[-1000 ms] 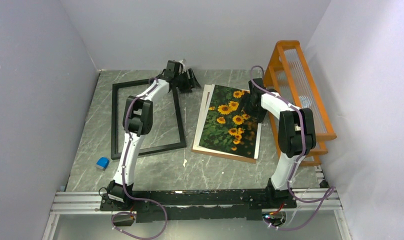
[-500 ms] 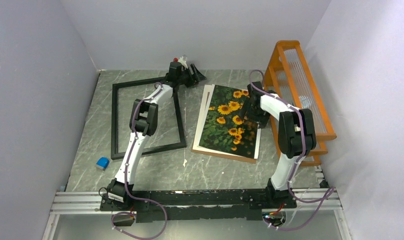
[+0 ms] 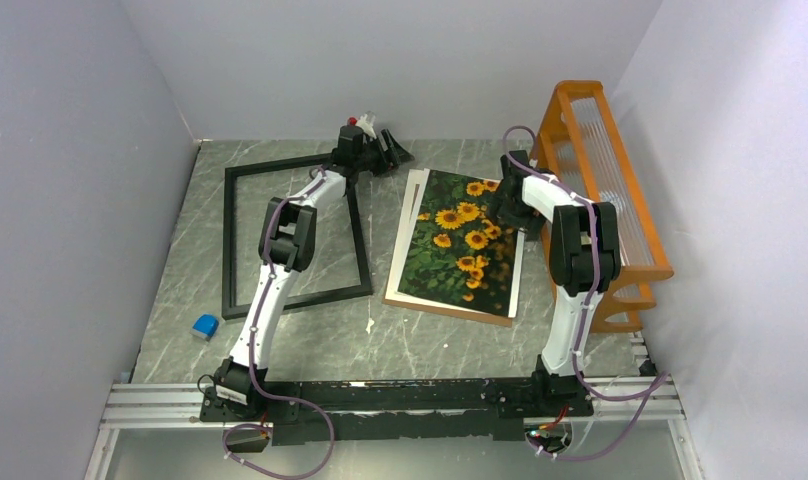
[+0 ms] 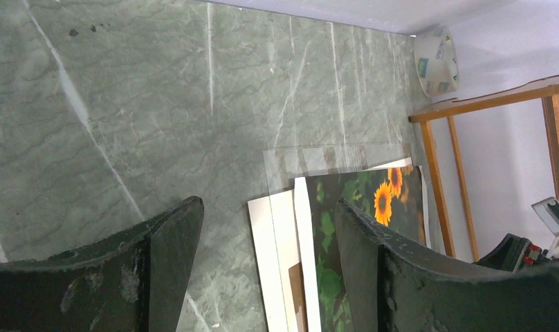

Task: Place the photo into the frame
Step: Move the photo frame item to the center of the board.

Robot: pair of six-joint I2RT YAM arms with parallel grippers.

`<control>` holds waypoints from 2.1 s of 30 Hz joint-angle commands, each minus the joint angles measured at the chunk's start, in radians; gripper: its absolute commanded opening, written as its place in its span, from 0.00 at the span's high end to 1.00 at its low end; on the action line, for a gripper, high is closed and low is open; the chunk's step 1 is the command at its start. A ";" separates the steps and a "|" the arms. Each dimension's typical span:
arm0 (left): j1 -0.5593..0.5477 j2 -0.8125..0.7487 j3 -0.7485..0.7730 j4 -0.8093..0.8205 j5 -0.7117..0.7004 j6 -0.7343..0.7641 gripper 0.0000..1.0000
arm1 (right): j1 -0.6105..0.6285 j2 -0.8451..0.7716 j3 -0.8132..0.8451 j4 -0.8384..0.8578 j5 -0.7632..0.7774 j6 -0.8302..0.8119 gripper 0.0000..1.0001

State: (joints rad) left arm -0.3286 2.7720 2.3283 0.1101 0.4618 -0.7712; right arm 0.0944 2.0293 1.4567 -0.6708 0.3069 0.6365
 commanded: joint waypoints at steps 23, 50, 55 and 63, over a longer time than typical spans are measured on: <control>0.007 -0.063 -0.083 -0.063 0.052 0.054 0.22 | 0.078 0.053 -0.022 0.118 -0.130 -0.150 0.01; -0.033 0.152 0.084 0.300 0.154 -0.065 0.07 | 0.220 0.023 -0.079 0.053 -0.257 -0.148 0.13; -0.048 0.172 0.116 0.245 0.195 -0.024 0.08 | 0.229 -0.011 -0.103 0.046 -0.247 -0.143 0.14; -0.079 0.079 0.051 0.043 0.184 0.117 0.16 | 0.228 -0.031 -0.108 0.040 -0.226 -0.132 0.14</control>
State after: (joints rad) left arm -0.3740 2.8937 2.4195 0.3618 0.6353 -0.7513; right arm 0.3161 1.9930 1.3849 -0.5484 0.1249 0.4637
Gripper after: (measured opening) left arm 0.854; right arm 0.861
